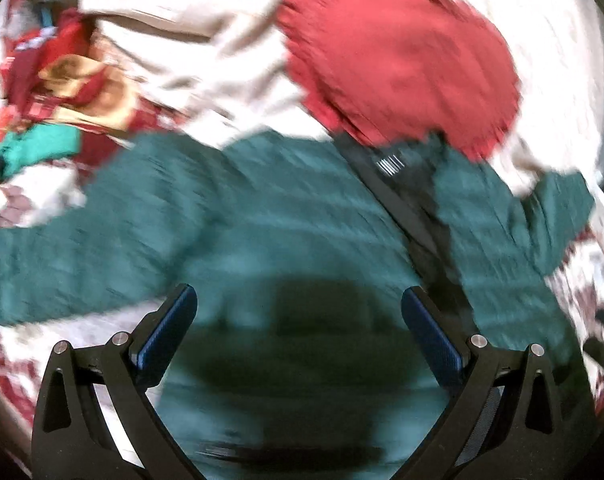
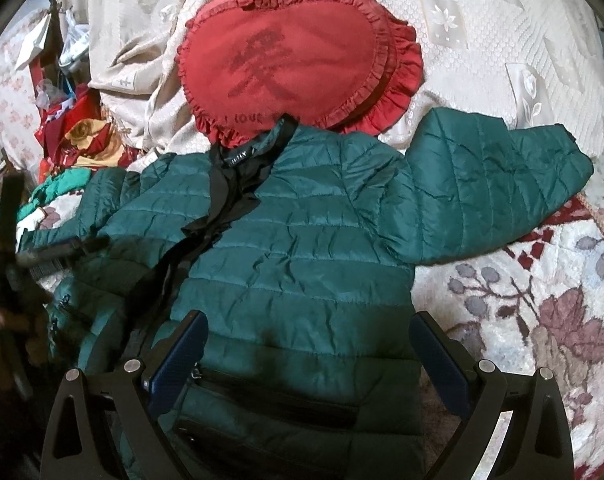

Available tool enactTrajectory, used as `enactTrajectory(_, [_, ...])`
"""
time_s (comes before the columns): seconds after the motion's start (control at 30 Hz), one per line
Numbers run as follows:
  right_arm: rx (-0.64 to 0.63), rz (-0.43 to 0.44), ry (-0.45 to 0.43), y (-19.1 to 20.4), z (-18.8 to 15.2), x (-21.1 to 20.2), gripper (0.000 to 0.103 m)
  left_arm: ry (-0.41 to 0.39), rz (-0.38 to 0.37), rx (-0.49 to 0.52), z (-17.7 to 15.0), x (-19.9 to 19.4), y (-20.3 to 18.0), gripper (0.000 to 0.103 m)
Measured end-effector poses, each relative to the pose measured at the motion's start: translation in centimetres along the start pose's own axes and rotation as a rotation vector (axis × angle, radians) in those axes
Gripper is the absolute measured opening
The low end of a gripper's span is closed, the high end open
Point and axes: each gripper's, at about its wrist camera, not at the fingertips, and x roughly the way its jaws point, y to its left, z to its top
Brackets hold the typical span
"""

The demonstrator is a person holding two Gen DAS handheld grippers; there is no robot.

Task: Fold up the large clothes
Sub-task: 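Grasp the cuff of the sleeve nearest the left tool and lift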

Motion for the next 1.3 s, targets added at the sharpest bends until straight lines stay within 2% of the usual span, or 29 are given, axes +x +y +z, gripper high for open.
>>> enactTrajectory(0.13, [-0.001,0.005,-0.017,0.1,-0.1,-0.5,0.1,-0.024,0.065,-0.054,1.8,-1.7,5.8,0.103])
enactTrajectory(0.27, [-0.009,0.007,-0.034,0.3,-0.2,-1.0,0.1,-0.024,0.156,-0.122,1.2,-2.2,12.7,0.103])
enactTrajectory(0.4, [-0.019,0.005,-0.036,0.7,-0.3,-1.1,0.1,-0.029,0.231,-0.284,-2.0,-2.3,20.6,0.103])
enactTrajectory(0.47, [-0.026,0.001,-0.031,0.8,-0.3,-1.0,0.1,-0.052,0.272,-0.405,-4.7,-2.6,25.1,0.103])
enactTrajectory(0.57, [-0.039,-0.002,-0.022,1.1,-0.3,-0.7,0.1,-0.063,0.3,-0.544,-8.1,-2.3,29.9,0.102])
enactTrajectory(0.7, [-0.051,-0.007,-0.013,1.4,-0.3,-0.5,0.1,-0.074,0.258,-0.728,-10.9,-1.4,34.4,0.094])
enactTrajectory(0.87, [-0.048,-0.013,0.015,1.3,-0.4,0.2,0.1,-0.108,0.182,-0.807,-10.2,1.1,36.4,0.094])
enactTrajectory(0.9, [-0.047,-0.014,0.019,1.2,-0.3,0.3,0.1,-0.117,0.183,-0.823,-10.0,1.3,36.6,0.095])
enactTrajectory(0.93, [-0.046,-0.015,0.022,1.2,-0.4,0.4,0.1,-0.144,0.173,-0.847,-9.9,1.4,36.7,0.101])
enactTrajectory(1.0, [-0.046,-0.015,0.025,1.2,-0.3,0.5,0.1,-0.181,0.168,-0.881,-10.1,1.2,36.5,0.102])
enactTrajectory(1.03, [-0.045,-0.016,0.027,1.2,-0.3,0.6,0.1,-0.203,0.156,-0.885,-10.3,0.8,36.5,0.099])
enactTrajectory(1.07, [-0.044,-0.015,0.028,1.2,-0.3,0.6,0.1,-0.229,0.127,-0.884,-10.4,0.6,36.3,0.088])
enactTrajectory(1.1, [-0.044,-0.014,0.029,1.2,-0.3,0.6,0.1,-0.243,0.084,-0.877,-10.4,0.4,36.3,0.051])
enactTrajectory(1.13, [-0.044,-0.014,0.028,1.2,-0.3,0.6,0.1,-0.232,0.076,-0.863,-10.5,0.1,36.4,0.039])
enactTrajectory(1.3, [-0.048,-0.01,0.03,1.3,-0.3,0.8,0.1,-0.281,0.053,-0.812,-9.7,-0.9,36.3,0.036])
